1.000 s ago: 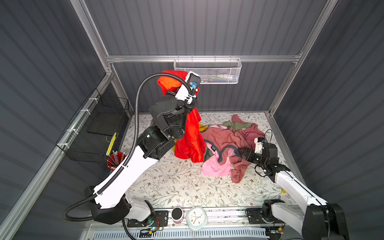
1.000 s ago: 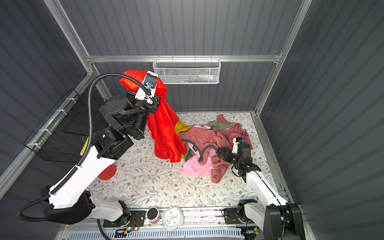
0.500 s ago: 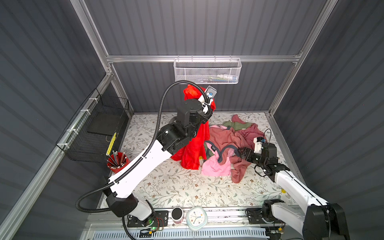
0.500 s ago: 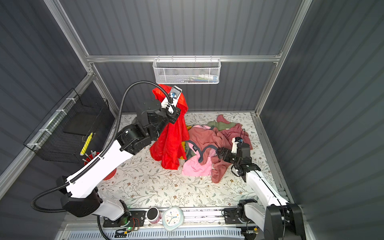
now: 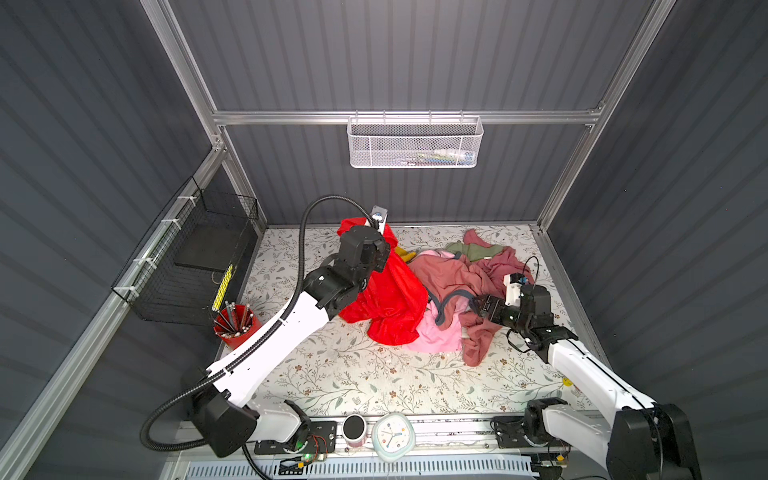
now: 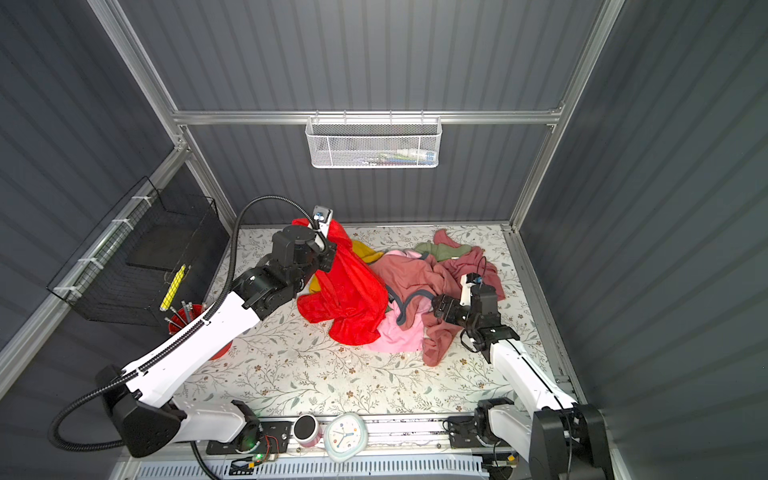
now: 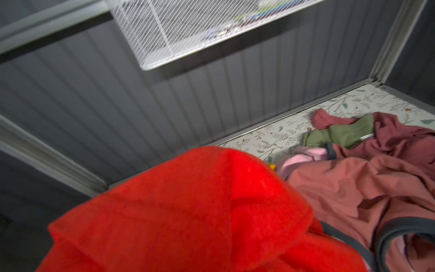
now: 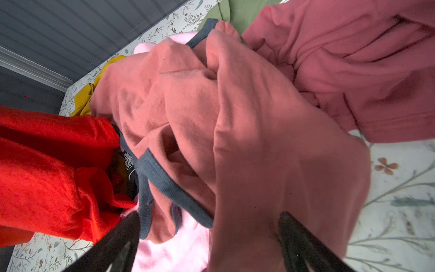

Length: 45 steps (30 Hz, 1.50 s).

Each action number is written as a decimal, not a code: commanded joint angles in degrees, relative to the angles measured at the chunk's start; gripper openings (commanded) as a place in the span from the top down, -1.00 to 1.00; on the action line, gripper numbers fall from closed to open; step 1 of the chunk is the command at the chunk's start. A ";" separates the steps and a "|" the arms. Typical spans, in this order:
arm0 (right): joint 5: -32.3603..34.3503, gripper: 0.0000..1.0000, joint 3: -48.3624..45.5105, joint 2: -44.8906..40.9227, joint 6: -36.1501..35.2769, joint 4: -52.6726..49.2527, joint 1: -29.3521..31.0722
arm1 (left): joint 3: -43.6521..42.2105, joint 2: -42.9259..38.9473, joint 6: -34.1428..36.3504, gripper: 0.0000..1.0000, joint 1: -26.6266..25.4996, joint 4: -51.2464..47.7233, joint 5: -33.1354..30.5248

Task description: Pick out a specific cloth from the pile

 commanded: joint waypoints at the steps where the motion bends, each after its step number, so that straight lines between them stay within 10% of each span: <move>1: 0.83 -0.82 1.55 0.66 -0.99 -0.57 0.62 | -4.95 -4.20 -7.02 1.00 0.81 -1.76 0.04; 15: 2.45 -0.81 2.48 2.04 -1.53 -1.05 2.59 | -26.62 -14.19 -27.83 1.00 0.81 -9.62 5.09; 27: 3.43 -0.81 3.00 2.09 -1.96 -2.12 3.63 | -21.45 1.78 -20.18 0.99 -1.90 -9.23 6.16; 40: 4.65 -0.81 3.27 1.80 -2.78 -4.39 4.06 | -20.14 7.94 -7.08 -0.45 -11.85 -3.08 14.20; 45: 4.17 -0.81 3.71 3.61 -2.45 -4.02 4.11 | -22.13 8.38 -0.45 -0.62 -11.98 -2.72 25.58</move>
